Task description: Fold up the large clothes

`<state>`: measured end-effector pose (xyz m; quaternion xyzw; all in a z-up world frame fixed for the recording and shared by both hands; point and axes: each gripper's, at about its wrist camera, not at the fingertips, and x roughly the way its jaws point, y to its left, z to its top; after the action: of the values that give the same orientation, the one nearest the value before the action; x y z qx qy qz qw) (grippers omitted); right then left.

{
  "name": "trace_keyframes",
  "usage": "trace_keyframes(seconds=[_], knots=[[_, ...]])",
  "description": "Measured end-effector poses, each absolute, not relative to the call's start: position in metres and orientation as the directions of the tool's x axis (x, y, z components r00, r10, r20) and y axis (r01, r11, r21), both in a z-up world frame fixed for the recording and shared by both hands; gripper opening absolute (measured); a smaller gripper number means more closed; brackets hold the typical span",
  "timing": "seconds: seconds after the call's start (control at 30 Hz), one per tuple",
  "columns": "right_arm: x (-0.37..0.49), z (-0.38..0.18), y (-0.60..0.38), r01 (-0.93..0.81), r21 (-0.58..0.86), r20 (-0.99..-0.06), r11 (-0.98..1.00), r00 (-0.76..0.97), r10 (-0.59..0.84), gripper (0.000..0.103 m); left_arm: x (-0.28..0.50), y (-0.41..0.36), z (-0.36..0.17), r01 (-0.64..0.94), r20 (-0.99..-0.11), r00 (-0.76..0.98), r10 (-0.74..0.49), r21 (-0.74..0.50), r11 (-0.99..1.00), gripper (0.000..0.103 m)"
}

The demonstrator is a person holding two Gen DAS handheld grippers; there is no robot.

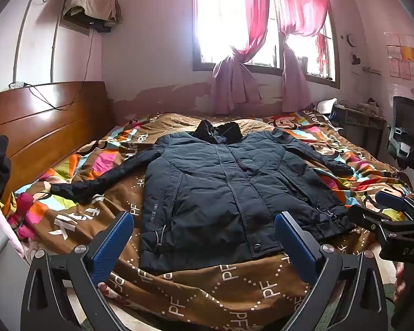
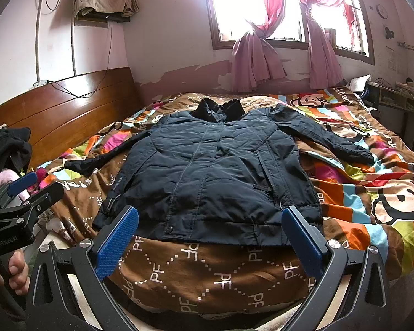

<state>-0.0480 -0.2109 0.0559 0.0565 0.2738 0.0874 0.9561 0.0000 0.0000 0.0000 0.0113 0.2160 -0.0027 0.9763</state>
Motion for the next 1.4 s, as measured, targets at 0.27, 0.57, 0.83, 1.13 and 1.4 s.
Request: trace_keyframes(seconds=[0.27, 0.57, 0.83, 1.13, 1.4], knots=[[-0.0480, 0.0555, -0.2109, -0.138, 0.155, -0.515, 0.978, 0.834, 0.199, 0.102, 0.0001, -0.0009, 0.0005, 0.009, -0.422, 0.907, 0.001, 0.021, 1.000, 0.103], [-0.0481, 0.0558, -0.2109, -0.137, 0.157, -0.514, 0.978, 0.834, 0.199, 0.102, 0.0000, -0.0005, 0.0003, 0.009, -0.421, 0.907, 0.001, 0.022, 1.000, 0.103], [-0.0478, 0.0551, -0.2107, -0.136, 0.156, -0.517, 0.978, 0.833, 0.198, 0.102, -0.0001, -0.0001, 0.0004, 0.009, -0.422, 0.907, 0.001, 0.022, 1.000, 0.103], [-0.0480, 0.0552, -0.2106, -0.136, 0.157, -0.516, 0.978, 0.834, 0.198, 0.102, -0.0001, 0.0000, 0.0001, 0.009, -0.421, 0.907, 0.001, 0.022, 1.000, 0.103], [-0.0467, 0.0547, -0.2102, -0.137, 0.158, -0.520, 0.978, 0.831, 0.200, 0.102, 0.0014, 0.0009, -0.0009, 0.006, -0.434, 0.901, 0.006, 0.025, 1.000, 0.103]])
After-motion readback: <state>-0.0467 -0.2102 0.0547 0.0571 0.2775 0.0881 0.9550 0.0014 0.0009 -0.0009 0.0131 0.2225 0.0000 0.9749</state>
